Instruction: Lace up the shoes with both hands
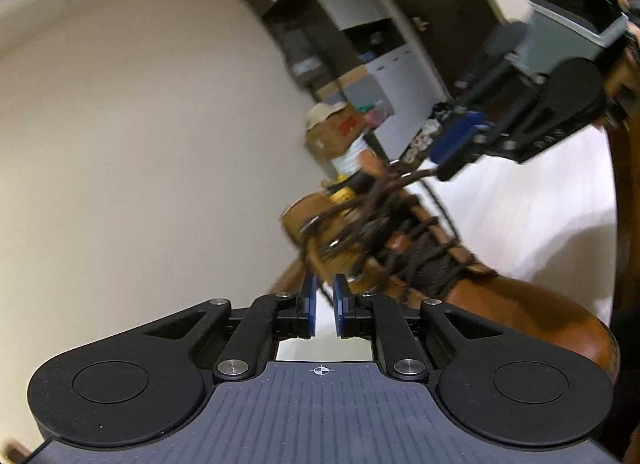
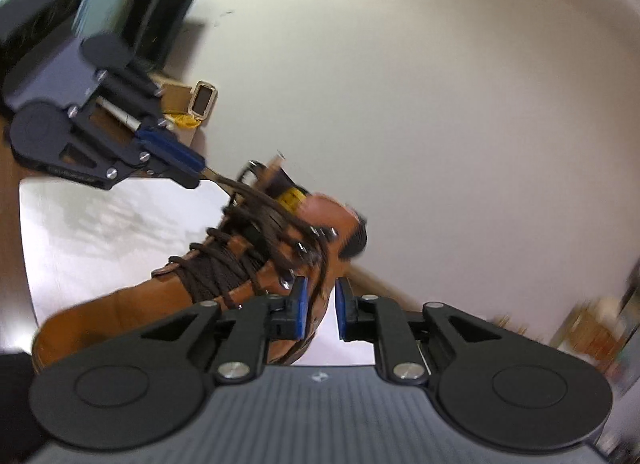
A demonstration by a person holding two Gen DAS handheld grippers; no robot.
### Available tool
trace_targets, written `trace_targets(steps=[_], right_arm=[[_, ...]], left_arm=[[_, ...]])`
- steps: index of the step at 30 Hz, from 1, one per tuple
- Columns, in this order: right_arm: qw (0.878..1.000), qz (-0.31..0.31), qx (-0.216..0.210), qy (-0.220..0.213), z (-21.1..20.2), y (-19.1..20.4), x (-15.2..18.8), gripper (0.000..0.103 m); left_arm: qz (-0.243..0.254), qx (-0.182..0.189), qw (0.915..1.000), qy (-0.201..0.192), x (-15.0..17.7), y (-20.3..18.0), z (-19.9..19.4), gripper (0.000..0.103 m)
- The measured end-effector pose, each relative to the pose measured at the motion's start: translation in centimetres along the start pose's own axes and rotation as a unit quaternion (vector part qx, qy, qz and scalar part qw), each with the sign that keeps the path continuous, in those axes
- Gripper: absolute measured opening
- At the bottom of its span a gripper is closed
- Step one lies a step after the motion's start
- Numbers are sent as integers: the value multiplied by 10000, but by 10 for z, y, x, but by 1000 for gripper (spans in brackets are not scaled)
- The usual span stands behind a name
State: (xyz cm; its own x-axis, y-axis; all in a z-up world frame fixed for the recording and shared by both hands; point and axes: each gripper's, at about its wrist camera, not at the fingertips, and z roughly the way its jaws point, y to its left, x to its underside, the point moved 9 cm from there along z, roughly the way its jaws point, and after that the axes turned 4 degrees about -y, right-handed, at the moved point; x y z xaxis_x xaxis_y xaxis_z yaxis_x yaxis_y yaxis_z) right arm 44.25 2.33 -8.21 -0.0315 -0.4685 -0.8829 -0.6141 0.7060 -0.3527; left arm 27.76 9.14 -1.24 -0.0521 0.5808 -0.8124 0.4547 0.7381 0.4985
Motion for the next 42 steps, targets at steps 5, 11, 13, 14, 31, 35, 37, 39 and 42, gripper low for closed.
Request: trace_targets(steps=[5, 11, 13, 14, 31, 35, 37, 39, 42], right_arm=[[9985, 501, -205, 42, 5, -12, 8, 17], [9981, 503, -362, 50, 10, -12, 13, 18], [9974, 566, -436, 51, 11, -13, 15, 18], [9966, 646, -505, 40, 12, -14, 16, 17], [9788, 1699, -854, 767, 16, -14, 56, 3], [9802, 1690, -676, 777, 8, -4, 56, 17], [9798, 1736, -653, 751, 1, 3, 57, 17], [9785, 1808, -712, 698, -12, 20, 60, 17], [9785, 1820, -783, 579, -32, 56, 65, 17]], left_arm=[[-547, 242, 9982, -32, 1, 16, 18, 18], [-1211, 539, 9911, -80, 4, 38, 31, 18], [-1336, 639, 9889, -84, 6, 42, 34, 16], [-1422, 703, 9873, -100, 7, 45, 35, 9], [-1658, 478, 9842, 400, 58, 21, 18, 2], [-1783, 195, 9828, 437, 62, 19, -1, 7], [-1835, 62, 9818, 478, 66, 12, -15, 7], [-1958, 20, 9790, 564, 70, 3, -26, 7], [-2179, -24, 9731, 753, 79, -17, -40, 7]])
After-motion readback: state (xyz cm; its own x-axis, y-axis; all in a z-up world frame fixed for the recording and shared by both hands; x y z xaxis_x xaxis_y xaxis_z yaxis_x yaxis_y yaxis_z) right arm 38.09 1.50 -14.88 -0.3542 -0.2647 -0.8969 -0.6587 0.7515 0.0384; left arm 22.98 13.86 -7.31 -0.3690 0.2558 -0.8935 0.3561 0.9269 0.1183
